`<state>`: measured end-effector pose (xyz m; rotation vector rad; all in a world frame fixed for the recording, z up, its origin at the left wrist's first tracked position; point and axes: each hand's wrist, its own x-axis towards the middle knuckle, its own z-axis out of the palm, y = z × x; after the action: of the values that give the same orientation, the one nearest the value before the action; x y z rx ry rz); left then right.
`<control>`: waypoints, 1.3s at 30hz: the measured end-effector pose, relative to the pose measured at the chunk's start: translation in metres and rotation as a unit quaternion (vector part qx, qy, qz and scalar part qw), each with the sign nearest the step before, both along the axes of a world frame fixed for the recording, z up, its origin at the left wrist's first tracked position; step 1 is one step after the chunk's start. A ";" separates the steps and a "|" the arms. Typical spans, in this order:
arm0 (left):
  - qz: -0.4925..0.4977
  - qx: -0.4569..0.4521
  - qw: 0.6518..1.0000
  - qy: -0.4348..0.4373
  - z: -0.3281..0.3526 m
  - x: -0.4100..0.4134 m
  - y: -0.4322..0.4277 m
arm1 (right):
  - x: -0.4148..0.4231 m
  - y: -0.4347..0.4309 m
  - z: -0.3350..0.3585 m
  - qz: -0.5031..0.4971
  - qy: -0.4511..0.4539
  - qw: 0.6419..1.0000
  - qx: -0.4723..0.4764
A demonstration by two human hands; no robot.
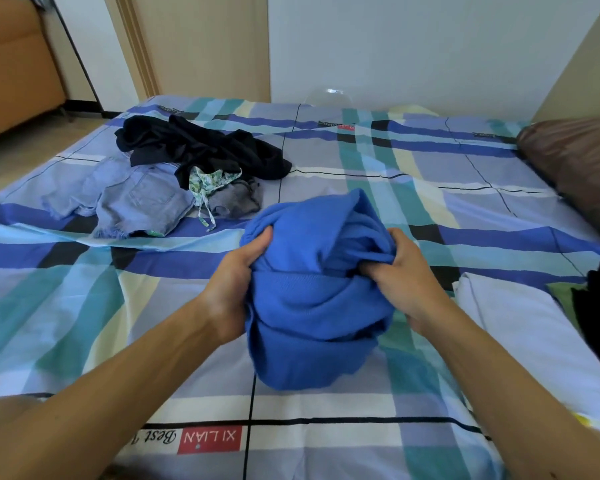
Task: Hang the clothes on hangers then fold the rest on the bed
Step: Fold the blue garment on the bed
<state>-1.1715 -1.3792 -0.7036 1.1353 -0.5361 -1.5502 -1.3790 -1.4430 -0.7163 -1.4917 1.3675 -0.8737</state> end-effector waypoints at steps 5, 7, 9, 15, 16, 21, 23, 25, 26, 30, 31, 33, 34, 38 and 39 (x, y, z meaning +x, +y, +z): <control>-0.014 -0.044 0.997 0.059 0.011 0.009 0.002 | 0.000 -0.002 0.004 0.048 -0.058 0.997 0.009; -0.011 -0.043 0.997 0.057 0.016 0.011 0.002 | 0.004 0.000 0.010 0.038 -0.113 0.992 0.037; 0.001 -0.033 0.999 0.024 0.018 0.013 0.000 | 0.007 0.005 0.017 0.036 -0.194 0.976 0.088; -0.054 0.015 0.986 -0.155 0.014 0.016 0.001 | 0.008 0.013 0.015 0.039 -0.308 0.939 0.150; -0.072 0.009 0.984 -0.160 0.014 0.013 0.005 | 0.011 0.012 0.014 0.030 -0.295 0.944 0.144; 0.044 -0.125 0.941 -0.312 -0.003 -0.006 0.025 | 0.025 0.015 0.014 -0.024 -0.164 0.983 0.081; 0.063 -0.144 0.911 -0.380 -0.002 -0.010 0.029 | 0.026 0.018 0.013 -0.023 -0.143 0.989 0.031; 0.023 -0.135 0.902 -0.410 0.000 -0.013 0.027 | 0.027 0.022 0.011 0.001 -0.105 0.994 -0.033; 0.011 -0.122 0.908 -0.401 -0.001 -0.013 0.024 | 0.028 0.023 0.010 0.013 -0.093 0.994 -0.063; 0.018 -0.031 0.973 -0.226 0.000 -0.009 0.011 | 0.017 0.015 0.013 0.039 -0.056 0.986 -0.150; 0.036 -0.007 0.983 -0.178 0.001 -0.007 0.009 | 0.010 0.011 0.014 0.035 -0.016 0.986 -0.164; 0.074 0.018 0.993 -0.093 0.007 -0.004 0.009 | -0.003 0.002 0.015 0.013 0.066 0.981 -0.182; 0.083 0.015 0.995 -0.056 0.011 -0.003 0.009 | -0.007 -0.001 0.015 0.000 0.086 0.980 -0.178; 0.053 -0.039 0.995 0.073 0.030 0.001 0.019 | -0.009 -0.005 0.005 -0.008 0.084 0.991 -0.099; 0.045 -0.051 0.993 0.095 0.032 0.002 0.021 | -0.005 -0.005 0.000 0.010 0.039 0.998 -0.051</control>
<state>-1.1692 -1.3583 -0.6713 0.9114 -0.4262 -1.5157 -1.3844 -1.4479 -0.7166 -1.6283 1.3800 -0.8926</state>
